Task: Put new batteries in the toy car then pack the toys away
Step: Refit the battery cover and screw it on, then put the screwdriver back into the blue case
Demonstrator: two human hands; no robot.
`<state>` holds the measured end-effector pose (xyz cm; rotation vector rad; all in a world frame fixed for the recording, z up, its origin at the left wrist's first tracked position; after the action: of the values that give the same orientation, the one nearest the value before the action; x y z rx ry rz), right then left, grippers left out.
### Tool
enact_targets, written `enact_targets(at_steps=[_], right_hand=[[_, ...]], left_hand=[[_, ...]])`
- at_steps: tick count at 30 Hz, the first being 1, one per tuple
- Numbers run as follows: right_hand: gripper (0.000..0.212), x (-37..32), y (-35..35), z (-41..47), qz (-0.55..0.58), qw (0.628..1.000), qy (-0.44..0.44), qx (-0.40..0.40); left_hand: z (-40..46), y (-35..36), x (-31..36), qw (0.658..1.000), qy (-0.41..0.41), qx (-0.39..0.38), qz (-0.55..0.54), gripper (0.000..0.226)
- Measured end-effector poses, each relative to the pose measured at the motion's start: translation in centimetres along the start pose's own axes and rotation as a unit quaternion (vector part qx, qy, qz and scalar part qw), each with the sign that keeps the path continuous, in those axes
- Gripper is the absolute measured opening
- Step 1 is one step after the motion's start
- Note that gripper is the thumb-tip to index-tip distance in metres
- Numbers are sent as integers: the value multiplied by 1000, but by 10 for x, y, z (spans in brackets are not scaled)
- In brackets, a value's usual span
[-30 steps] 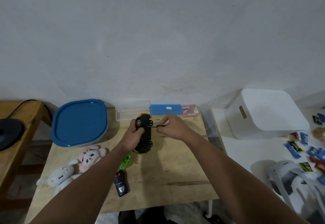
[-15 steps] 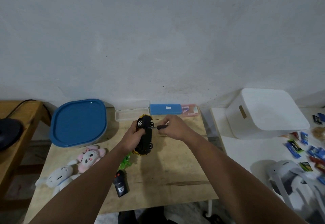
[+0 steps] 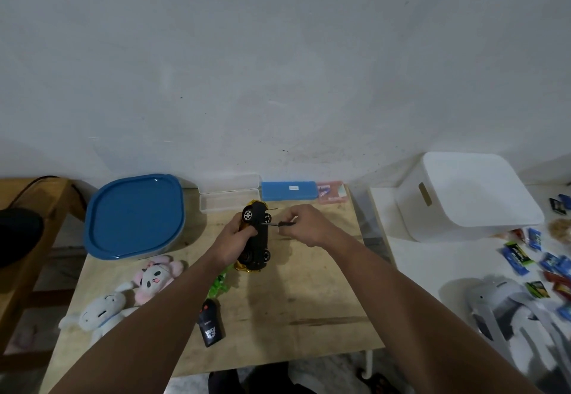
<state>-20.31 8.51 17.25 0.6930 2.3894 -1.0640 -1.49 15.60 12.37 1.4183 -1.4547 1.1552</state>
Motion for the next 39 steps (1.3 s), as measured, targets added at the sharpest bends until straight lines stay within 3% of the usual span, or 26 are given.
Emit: enact_targets(at_steps=[3, 7, 10, 17, 20, 26, 39], right_hand=[[23, 4, -1, 3, -5, 1000, 1, 2], [17, 18, 1, 11, 11, 1000, 11, -10], [29, 34, 3, 16, 46, 998, 41, 6], [20, 77, 4, 37, 69, 989, 71, 105], [19, 92, 7, 41, 73, 985, 89, 128], [25, 119, 18, 55, 70, 985, 83, 131], [27, 140, 16, 65, 89, 985, 91, 118]], left_hand=[[2, 0, -2, 1000, -13, -5, -20, 32], [6, 5, -4, 999, -33, -9, -18, 35], [11, 12, -9, 999, -47, -2, -16, 39], [19, 36, -23, 991, -43, 20, 128, 64], [26, 48, -38, 967, -58, 13, 247, 80], [33, 81, -55, 896, -50, -6, 441, 80], [43, 107, -92, 833, -101, 10, 543, 85]])
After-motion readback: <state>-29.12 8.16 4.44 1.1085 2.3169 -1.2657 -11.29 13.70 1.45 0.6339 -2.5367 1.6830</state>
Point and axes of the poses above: each hand's wrist, its own z-axis towards the middle knuckle, its own y-axis out of the palm, x = y × z, the point moved 1 cm from there along z, towards the middle knuckle, and after that the axes turned 13 degrees about y, right-handed, at the moved point
